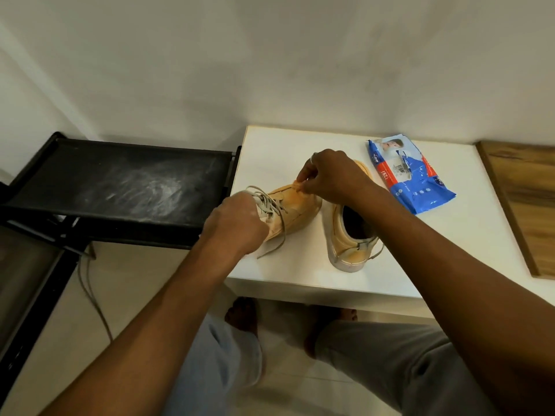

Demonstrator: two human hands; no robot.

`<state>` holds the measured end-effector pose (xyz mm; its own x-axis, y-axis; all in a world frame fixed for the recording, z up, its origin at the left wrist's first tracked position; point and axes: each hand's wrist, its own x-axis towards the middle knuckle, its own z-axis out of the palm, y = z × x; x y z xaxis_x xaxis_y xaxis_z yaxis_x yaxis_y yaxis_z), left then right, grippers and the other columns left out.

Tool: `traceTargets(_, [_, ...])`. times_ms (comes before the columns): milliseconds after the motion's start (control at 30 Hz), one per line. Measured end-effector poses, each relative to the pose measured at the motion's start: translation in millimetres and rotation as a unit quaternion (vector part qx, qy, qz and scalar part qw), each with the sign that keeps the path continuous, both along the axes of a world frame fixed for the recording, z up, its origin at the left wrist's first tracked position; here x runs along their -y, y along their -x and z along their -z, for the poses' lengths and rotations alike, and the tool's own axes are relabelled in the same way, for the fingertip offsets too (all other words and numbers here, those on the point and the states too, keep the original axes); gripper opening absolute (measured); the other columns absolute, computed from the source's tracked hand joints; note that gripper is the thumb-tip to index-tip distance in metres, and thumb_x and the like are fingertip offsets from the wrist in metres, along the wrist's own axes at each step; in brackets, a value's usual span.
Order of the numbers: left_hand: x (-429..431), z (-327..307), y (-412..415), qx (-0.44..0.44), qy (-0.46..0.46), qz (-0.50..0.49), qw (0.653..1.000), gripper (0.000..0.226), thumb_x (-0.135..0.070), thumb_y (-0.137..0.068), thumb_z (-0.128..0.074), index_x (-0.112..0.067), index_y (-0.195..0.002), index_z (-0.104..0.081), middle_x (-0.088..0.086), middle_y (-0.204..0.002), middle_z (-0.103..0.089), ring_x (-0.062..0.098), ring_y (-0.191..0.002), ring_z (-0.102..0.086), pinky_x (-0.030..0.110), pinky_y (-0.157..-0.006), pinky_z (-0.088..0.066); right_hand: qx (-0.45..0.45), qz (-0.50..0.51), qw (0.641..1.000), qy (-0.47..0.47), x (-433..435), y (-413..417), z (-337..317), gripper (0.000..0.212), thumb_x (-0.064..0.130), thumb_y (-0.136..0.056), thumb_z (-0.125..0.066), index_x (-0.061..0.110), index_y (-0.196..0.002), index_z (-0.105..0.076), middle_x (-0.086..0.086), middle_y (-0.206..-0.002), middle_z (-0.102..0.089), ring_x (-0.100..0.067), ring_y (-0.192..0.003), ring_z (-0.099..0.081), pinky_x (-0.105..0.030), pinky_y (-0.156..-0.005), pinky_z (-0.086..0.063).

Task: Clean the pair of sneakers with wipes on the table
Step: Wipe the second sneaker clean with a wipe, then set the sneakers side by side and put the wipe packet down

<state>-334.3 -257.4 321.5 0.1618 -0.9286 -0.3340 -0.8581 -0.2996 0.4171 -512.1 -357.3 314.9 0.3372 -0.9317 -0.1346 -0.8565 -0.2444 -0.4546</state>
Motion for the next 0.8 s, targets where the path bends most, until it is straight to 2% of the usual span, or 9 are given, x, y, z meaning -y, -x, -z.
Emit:
traceTargets(167, [-1, -1, 20, -0.099, 0.01, -0.05, 0.994, 0.029, -0.04, -0.087, -0.074, -0.018, -0.099, -0.058, 0.0, -0.093, -0.062, 0.021, -0.086, -0.063, 0.026, -0.06, -0.042, 0.051, 0.021, 0.998, 0.005, 2, 10, -8, 0.015, 0.024, -0.087, -0.072, 0.017, -0.099, -0.075, 0.006, -0.091, -0.066, -0.007, -0.076, -0.058, -0.015, -0.065, -0.043])
traceTargets(267, [1, 1, 34, -0.165, 0.011, -0.101, 0.981, 0.03, -0.039, -0.089, -0.074, -0.022, -0.101, -0.052, -0.002, -0.093, -0.057, 0.019, -0.085, -0.057, 0.024, -0.056, -0.038, 0.111, 0.075, 0.99, 0.035, 3, 22, -17, 0.011, 0.023, -0.084, -0.071, 0.012, -0.083, -0.073, 0.004, -0.082, -0.07, -0.007, -0.072, -0.062, -0.017, -0.06, -0.044])
traceTargets(367, [2, 9, 42, -0.216, 0.011, -0.151, 0.965, 0.034, -0.038, -0.087, -0.076, -0.014, -0.105, -0.06, 0.0, -0.097, -0.065, 0.021, -0.087, -0.063, 0.024, -0.06, -0.047, 0.144, 0.133, 0.979, 0.062, 8, 45, -23, 0.016, 0.027, -0.079, -0.07, 0.012, -0.074, -0.071, 0.006, -0.073, -0.068, -0.009, -0.069, -0.064, -0.02, -0.058, -0.044])
traceTargets(433, [4, 13, 45, -0.256, 0.0, -0.176, 0.95, 0.046, -0.045, -0.075, -0.078, -0.013, -0.107, -0.067, 0.004, -0.099, -0.073, 0.024, -0.088, -0.072, 0.034, -0.074, -0.06, 0.156, 0.184, 0.968, 0.073, 16, 70, -22, 0.02, 0.034, -0.075, -0.067, 0.014, -0.073, -0.071, 0.006, -0.073, -0.069, -0.012, -0.071, -0.065, -0.026, -0.065, -0.052])
traceTargets(500, [5, 22, 43, -0.29, -0.002, -0.191, 0.938, 0.052, -0.052, -0.061, -0.074, -0.02, -0.102, -0.07, 0.004, -0.095, -0.076, 0.027, -0.084, -0.075, 0.043, -0.077, -0.063, 0.178, 0.246, 0.949, 0.08, 25, 98, -18, 0.028, 0.039, -0.068, -0.064, 0.013, -0.075, -0.072, 0.001, -0.076, -0.072, -0.018, -0.075, -0.068, -0.039, -0.073, -0.058])
traceTargets(533, [7, 28, 42, -0.304, 0.004, -0.191, 0.933, 0.053, -0.054, -0.057, -0.073, -0.022, -0.099, -0.07, 0.002, -0.093, -0.077, 0.027, -0.083, -0.076, 0.045, -0.077, -0.063, 0.185, 0.278, 0.939, 0.079, 28, 113, -14, 0.028, 0.037, -0.069, -0.063, 0.011, -0.077, -0.073, -0.003, -0.077, -0.072, -0.019, -0.073, -0.068, -0.04, -0.072, -0.059])
traceTargets(600, [10, 37, 40, -0.317, 0.011, -0.192, 0.929, 0.059, -0.06, -0.05, -0.073, -0.024, -0.097, -0.07, -0.001, -0.094, -0.077, 0.027, -0.085, -0.076, 0.047, -0.079, -0.062, 0.183, 0.34, 0.92, 0.068, 34, 139, -5, 0.023, 0.029, -0.073, -0.065, 0.008, -0.079, -0.072, -0.009, -0.079, -0.072, -0.017, -0.064, -0.065, -0.033, -0.063, -0.055])
traceTargets(667, [11, 37, 39, -0.322, 0.01, -0.187, 0.928, 0.05, -0.058, -0.052, -0.074, -0.028, -0.091, -0.069, -0.001, -0.095, -0.077, 0.027, -0.086, -0.076, 0.048, -0.08, -0.062, 0.181, 0.383, 0.904, 0.063, 38, 159, 3, 0.023, 0.025, -0.073, -0.067, 0.004, -0.081, -0.072, -0.01, -0.079, -0.072, -0.013, -0.057, -0.057, -0.027, -0.055, -0.045])
traceTargets(800, [12, 33, 39, -0.319, 0.008, -0.176, 0.931, 0.042, -0.056, -0.058, -0.074, -0.03, -0.091, -0.068, -0.002, -0.095, -0.077, 0.026, -0.087, -0.076, 0.048, -0.081, -0.061, 0.175, 0.431, 0.885, 0.02, 40, 178, 19, 0.029, 0.025, -0.076, -0.072, -0.001, -0.088, -0.071, -0.009, -0.074, -0.065, -0.014, -0.054, -0.05, -0.024, -0.053, -0.041])
